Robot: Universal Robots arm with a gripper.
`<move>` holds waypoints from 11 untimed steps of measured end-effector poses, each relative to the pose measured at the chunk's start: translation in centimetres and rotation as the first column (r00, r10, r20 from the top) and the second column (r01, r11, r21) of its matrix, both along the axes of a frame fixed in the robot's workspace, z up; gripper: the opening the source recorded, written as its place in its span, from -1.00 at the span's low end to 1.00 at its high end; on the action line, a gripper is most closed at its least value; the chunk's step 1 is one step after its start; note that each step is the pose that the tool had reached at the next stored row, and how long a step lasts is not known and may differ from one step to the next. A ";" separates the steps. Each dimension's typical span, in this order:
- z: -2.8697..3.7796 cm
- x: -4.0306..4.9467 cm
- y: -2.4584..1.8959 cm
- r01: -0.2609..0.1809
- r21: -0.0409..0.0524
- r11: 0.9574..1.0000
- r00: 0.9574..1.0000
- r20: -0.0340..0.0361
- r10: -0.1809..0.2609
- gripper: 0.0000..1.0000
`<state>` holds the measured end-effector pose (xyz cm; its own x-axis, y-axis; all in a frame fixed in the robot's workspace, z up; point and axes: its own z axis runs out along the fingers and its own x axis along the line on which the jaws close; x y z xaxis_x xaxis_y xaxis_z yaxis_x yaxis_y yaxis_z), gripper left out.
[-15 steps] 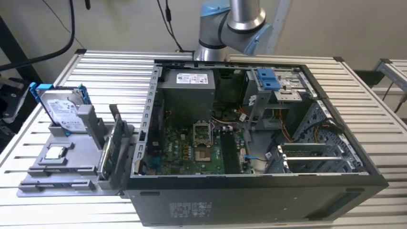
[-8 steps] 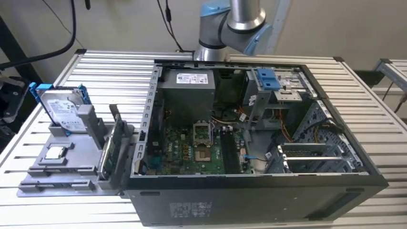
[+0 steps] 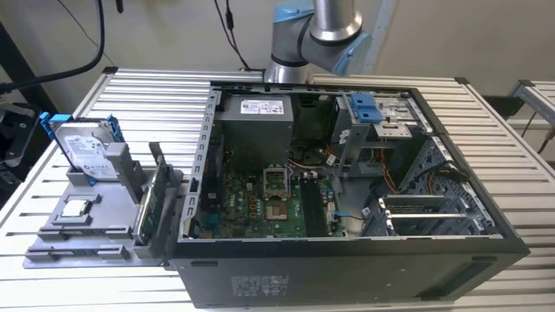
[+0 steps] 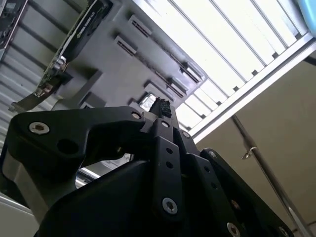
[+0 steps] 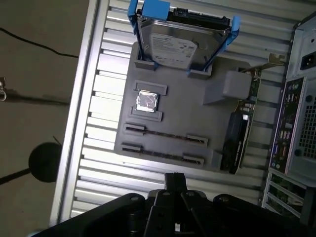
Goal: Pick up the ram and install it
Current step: 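Pick up the ram and move it above insertion slot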
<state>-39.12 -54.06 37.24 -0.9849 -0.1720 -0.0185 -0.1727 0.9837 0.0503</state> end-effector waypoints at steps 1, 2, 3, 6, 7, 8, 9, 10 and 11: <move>0.00 0.00 0.00 -0.007 0.000 1.000 1.000 0.000 0.007 -0.79; 0.00 0.00 0.00 -0.015 -0.001 1.000 1.000 0.000 0.015 -0.79; 0.00 0.00 0.00 -0.023 -0.001 1.000 1.000 0.000 0.023 -0.79; 0.00 -0.01 0.00 -0.047 -0.002 0.999 0.999 0.000 0.047 -0.79; 0.00 -0.01 0.00 -0.054 -0.002 0.999 0.999 0.000 0.054 -0.79; 0.00 -0.01 0.00 -0.064 -0.002 0.998 0.998 0.000 0.064 -0.79; 0.00 -0.01 0.01 -0.077 -0.002 0.997 0.997 0.000 0.077 -0.79; 0.00 -0.01 0.00 -0.094 -0.002 0.996 0.996 0.000 0.094 -0.79; 0.00 -0.02 0.00 -0.110 -0.002 0.994 0.994 0.000 0.110 -0.79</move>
<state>-39.14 -54.05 37.24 -0.9599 -0.2797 -0.0182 -0.2803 0.9587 0.0485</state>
